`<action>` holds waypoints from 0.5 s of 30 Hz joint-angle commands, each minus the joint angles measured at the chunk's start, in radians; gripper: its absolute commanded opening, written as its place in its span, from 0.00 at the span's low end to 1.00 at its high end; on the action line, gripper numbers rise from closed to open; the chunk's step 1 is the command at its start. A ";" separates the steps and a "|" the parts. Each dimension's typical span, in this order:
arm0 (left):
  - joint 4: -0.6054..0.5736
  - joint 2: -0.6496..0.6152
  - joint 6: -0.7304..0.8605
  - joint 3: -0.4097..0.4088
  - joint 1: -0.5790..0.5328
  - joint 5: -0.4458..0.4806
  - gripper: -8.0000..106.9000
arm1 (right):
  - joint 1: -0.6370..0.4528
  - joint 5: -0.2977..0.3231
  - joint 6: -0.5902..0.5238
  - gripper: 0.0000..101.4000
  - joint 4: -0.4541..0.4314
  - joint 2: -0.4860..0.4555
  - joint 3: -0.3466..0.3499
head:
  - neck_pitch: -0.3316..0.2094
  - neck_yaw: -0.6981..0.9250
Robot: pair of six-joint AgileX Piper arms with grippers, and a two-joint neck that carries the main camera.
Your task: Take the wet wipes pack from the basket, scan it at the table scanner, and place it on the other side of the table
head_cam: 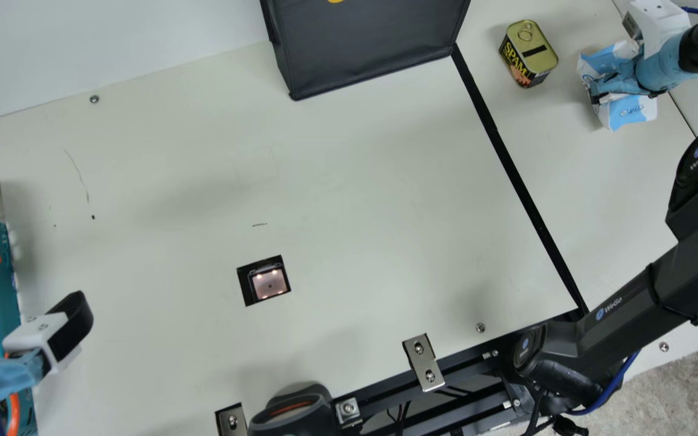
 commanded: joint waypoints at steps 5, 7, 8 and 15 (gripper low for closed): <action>0.000 0.000 0.000 0.000 0.000 0.000 0.85 | -0.002 -0.001 -0.018 0.36 0.013 0.010 0.001 | -0.027 -0.002; 0.000 0.000 0.000 0.000 0.000 0.000 0.85 | -0.004 -0.002 -0.025 0.43 0.018 0.011 0.002 | -0.027 -0.002; 0.000 0.000 0.000 0.000 0.000 0.000 0.85 | -0.005 -0.002 -0.028 0.46 0.021 0.011 0.002 | -0.027 -0.002; 0.000 0.000 0.000 0.000 0.000 0.000 0.85 | -0.006 -0.011 -0.043 0.69 0.033 0.004 0.008 | -0.027 -0.002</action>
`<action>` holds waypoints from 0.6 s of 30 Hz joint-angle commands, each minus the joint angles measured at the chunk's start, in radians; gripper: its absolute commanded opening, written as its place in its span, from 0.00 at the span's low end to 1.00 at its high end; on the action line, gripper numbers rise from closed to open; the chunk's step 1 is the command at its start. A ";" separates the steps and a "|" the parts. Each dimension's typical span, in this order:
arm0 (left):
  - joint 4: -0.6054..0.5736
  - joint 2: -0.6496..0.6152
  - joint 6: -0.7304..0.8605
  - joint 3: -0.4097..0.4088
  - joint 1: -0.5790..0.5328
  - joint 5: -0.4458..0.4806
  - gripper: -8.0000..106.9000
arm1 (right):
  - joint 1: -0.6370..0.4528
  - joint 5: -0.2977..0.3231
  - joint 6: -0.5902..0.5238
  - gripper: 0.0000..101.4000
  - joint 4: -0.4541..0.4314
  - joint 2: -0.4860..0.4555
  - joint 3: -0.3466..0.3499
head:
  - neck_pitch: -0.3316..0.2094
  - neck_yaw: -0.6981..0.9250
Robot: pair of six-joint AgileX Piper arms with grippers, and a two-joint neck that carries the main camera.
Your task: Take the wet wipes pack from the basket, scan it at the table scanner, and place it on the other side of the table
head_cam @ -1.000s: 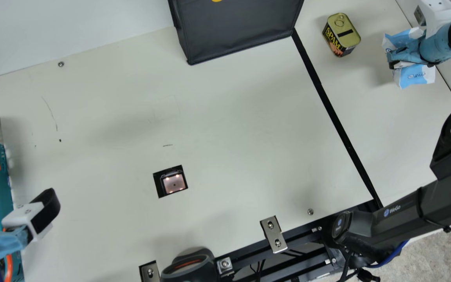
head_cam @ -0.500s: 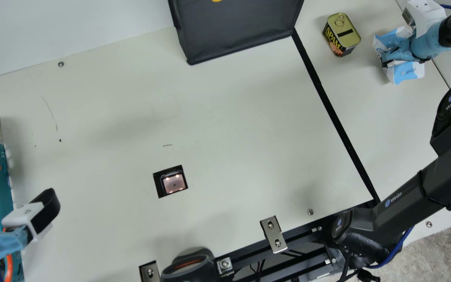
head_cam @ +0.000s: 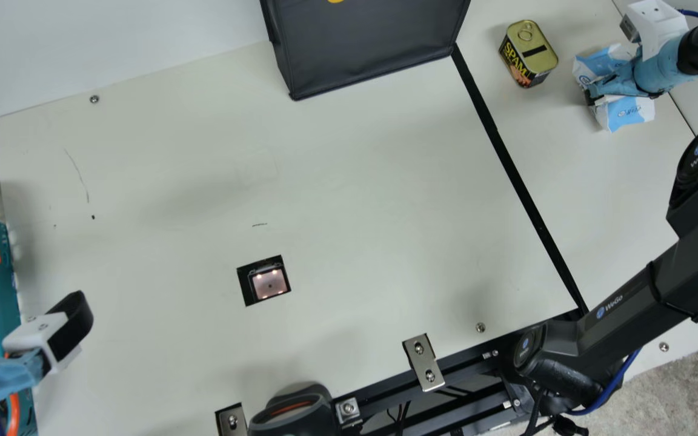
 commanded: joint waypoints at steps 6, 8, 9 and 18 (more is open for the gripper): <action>0.000 0.000 0.000 0.000 0.000 0.000 0.85 | 0.007 -0.027 -0.002 0.89 -0.003 -0.040 0.023 | -0.027 -0.002; 0.000 0.000 0.000 0.000 0.000 0.000 0.85 | 0.010 -0.034 -0.001 0.94 -0.004 -0.061 0.032 | -0.027 -0.002; 0.000 0.000 0.000 0.000 0.000 0.000 0.85 | 0.011 -0.038 0.001 0.94 -0.004 -0.073 0.036 | -0.027 -0.002; 0.000 0.000 0.000 0.000 0.000 0.000 0.85 | 0.023 -0.079 0.012 0.94 0.025 -0.223 0.114 | -0.027 -0.002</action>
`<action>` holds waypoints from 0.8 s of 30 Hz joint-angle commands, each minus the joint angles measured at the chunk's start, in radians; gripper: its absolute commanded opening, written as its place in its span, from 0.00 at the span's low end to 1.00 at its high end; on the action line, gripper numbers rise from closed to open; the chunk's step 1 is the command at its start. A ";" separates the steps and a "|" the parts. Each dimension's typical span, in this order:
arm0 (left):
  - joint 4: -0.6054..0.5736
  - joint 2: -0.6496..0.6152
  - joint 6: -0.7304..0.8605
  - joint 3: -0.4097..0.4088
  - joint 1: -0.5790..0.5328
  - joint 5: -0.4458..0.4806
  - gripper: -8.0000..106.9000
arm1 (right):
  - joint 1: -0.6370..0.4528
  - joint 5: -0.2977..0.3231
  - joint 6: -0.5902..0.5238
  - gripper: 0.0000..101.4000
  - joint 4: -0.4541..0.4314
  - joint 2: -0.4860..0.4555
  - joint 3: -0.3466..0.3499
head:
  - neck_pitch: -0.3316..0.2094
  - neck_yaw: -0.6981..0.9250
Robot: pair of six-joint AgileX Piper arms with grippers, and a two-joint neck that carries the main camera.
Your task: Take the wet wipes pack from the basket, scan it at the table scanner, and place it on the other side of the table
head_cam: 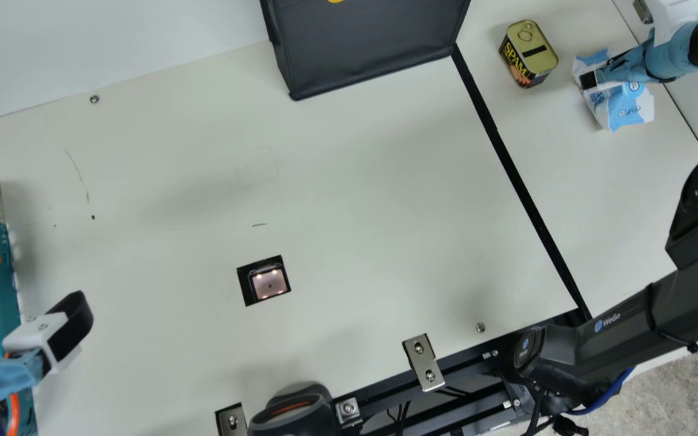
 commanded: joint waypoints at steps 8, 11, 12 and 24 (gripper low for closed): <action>0.000 0.000 0.000 0.000 0.000 0.000 0.85 | 0.023 -0.011 0.056 0.94 0.009 -0.208 0.138 | -0.027 -0.002; 0.000 0.000 0.000 0.000 0.000 0.000 0.85 | 0.039 -0.005 0.091 0.94 0.003 -0.281 0.188 | -0.027 -0.002; 0.000 0.000 0.000 0.000 0.000 0.000 0.85 | 0.045 -0.002 0.103 0.94 0.001 -0.305 0.203 | -0.027 -0.002; 0.000 0.000 0.000 0.000 0.000 0.000 0.85 | 0.180 0.080 0.275 0.94 -0.031 -0.627 0.355 | -0.027 -0.002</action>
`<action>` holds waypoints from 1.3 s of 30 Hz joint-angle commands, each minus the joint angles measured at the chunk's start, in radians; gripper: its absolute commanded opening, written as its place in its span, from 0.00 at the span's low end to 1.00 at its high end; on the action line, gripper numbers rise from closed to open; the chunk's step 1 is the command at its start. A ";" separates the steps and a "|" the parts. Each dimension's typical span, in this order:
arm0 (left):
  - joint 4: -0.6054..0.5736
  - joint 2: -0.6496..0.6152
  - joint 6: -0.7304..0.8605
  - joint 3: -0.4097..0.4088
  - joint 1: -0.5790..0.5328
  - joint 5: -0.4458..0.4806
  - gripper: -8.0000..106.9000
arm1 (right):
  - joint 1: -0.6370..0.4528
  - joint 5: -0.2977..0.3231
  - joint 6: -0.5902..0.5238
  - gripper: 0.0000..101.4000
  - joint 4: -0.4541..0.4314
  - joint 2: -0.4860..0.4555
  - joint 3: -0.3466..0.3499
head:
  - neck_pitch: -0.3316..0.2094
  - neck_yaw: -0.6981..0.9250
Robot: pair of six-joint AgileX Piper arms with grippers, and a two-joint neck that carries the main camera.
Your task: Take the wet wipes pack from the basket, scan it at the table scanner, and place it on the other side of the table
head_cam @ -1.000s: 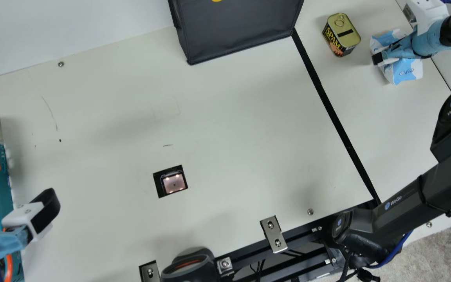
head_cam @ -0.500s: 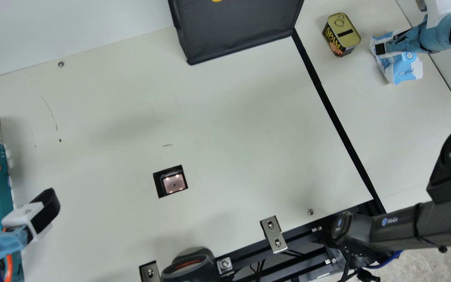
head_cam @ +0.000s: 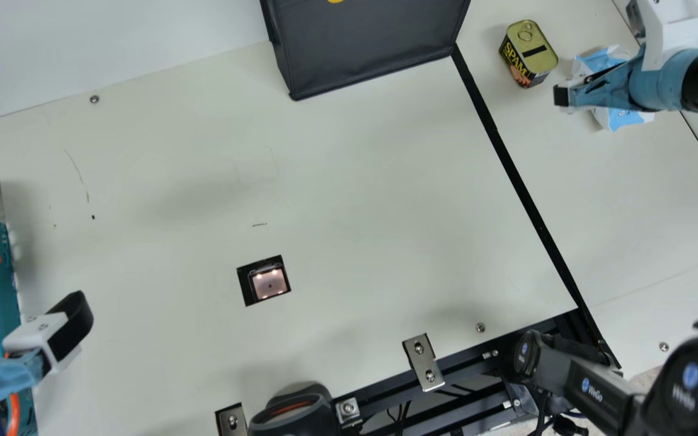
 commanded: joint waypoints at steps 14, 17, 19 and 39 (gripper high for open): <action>0.122 -0.082 -0.079 -0.074 0.016 0.011 0.85 | 0.166 0.108 0.151 0.94 -0.044 -0.202 -0.005 | -0.027 0.161; 0.175 -0.118 -0.113 -0.105 0.023 0.016 0.85 | 0.219 0.139 0.198 0.94 -0.060 -0.242 -0.016 | -0.027 0.231; 0.210 -0.141 -0.136 -0.126 0.027 0.019 0.85 | 0.254 0.160 0.229 0.94 -0.070 -0.269 -0.024 | -0.027 0.277; 0.240 -0.165 -0.157 -0.146 0.031 0.023 0.85 | 0.603 0.370 0.539 0.94 -0.175 -0.540 -0.097 | -0.027 0.347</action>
